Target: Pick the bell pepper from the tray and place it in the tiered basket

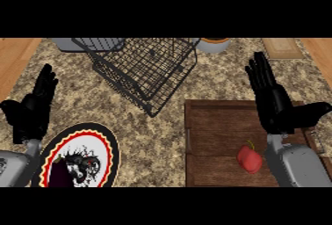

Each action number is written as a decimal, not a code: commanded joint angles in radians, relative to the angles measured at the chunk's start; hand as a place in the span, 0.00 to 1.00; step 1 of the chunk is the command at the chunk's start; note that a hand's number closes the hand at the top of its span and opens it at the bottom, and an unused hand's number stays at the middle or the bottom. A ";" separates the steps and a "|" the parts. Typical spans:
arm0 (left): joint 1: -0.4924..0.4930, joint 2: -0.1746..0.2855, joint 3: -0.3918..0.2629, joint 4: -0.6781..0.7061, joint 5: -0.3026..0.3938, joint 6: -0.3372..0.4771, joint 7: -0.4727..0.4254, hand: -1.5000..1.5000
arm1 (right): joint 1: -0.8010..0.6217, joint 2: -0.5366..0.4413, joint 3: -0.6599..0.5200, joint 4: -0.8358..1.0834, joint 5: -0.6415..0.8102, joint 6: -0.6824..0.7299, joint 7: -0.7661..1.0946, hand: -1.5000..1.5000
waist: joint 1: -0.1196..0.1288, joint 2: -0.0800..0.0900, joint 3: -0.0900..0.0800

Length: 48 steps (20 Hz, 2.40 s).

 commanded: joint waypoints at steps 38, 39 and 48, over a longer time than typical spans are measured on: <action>0.039 0.046 -0.139 -0.157 -0.209 -0.146 -0.105 0.50 | 0.207 -0.004 0.316 -0.478 1.203 0.296 1.446 0.00 | 0.026 0.015 -0.021; 0.030 0.020 -0.158 -0.124 -0.232 -0.134 -0.133 0.50 | 0.194 0.041 0.324 -0.495 1.222 0.312 1.447 0.00 | 0.012 0.016 -0.023; 0.062 0.023 -0.149 -0.154 -0.217 -0.153 -0.128 0.50 | 0.165 0.210 0.234 -0.282 1.395 0.461 1.450 0.00 | 0.022 0.017 -0.019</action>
